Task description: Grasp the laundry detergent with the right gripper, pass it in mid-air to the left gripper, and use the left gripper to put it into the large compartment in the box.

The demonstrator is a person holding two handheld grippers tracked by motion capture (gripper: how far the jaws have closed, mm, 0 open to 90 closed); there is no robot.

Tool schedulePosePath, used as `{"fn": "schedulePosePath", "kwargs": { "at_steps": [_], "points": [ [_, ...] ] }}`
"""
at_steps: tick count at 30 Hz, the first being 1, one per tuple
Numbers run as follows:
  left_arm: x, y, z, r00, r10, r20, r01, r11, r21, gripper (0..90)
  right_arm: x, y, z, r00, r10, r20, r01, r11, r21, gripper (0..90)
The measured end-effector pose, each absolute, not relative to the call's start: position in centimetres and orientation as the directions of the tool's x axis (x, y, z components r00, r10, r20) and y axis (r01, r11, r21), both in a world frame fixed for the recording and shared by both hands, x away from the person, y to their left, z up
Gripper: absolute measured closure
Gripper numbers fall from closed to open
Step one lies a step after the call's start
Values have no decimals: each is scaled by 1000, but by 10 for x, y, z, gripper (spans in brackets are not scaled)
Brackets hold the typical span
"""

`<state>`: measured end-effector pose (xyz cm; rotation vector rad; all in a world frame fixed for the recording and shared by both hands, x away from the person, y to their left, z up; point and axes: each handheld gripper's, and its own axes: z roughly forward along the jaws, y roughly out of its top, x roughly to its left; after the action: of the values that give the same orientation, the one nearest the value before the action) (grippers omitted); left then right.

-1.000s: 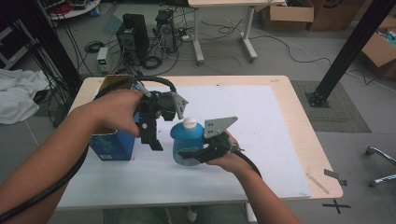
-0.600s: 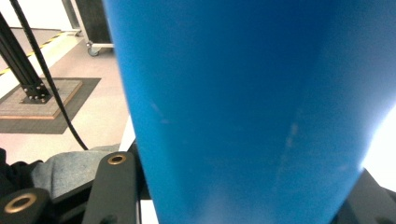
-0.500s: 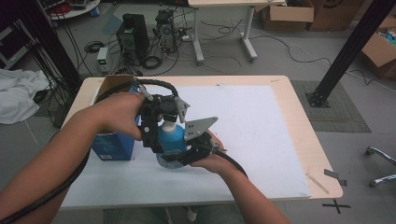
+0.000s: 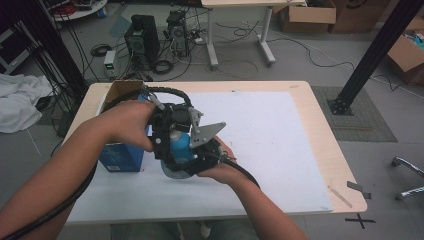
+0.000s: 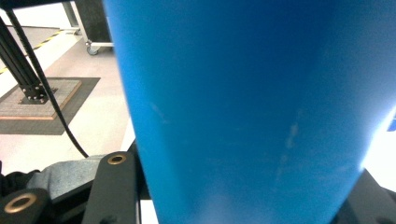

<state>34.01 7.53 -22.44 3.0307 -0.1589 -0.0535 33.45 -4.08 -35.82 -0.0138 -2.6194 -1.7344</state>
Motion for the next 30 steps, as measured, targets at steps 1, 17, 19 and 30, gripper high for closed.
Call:
{"fn": "schedulePosePath", "kwargs": {
  "at_steps": [1, 17, 19, 30],
  "points": [
    [340, 76, -224, 994, -108, -31, -104, -989, 105, 31, 335, -41, -359, -1000, 10, 11, 14, 391, 920, 453],
    [340, 75, -223, 993, -117, -19, -115, -988, 106, 172, 338, -41, -360, -1000, 19, 22, 28, 381, 924, 453],
    [340, 75, -223, 993, -118, -15, -116, -988, 102, 205, 338, -42, -360, -1000, 21, 22, 28, 380, 925, 453],
    [339, 74, -223, 993, -117, -19, -115, -989, 89, 287, 338, -41, -360, -1000, 19, 22, 28, 377, 926, 453]
  ]
}}
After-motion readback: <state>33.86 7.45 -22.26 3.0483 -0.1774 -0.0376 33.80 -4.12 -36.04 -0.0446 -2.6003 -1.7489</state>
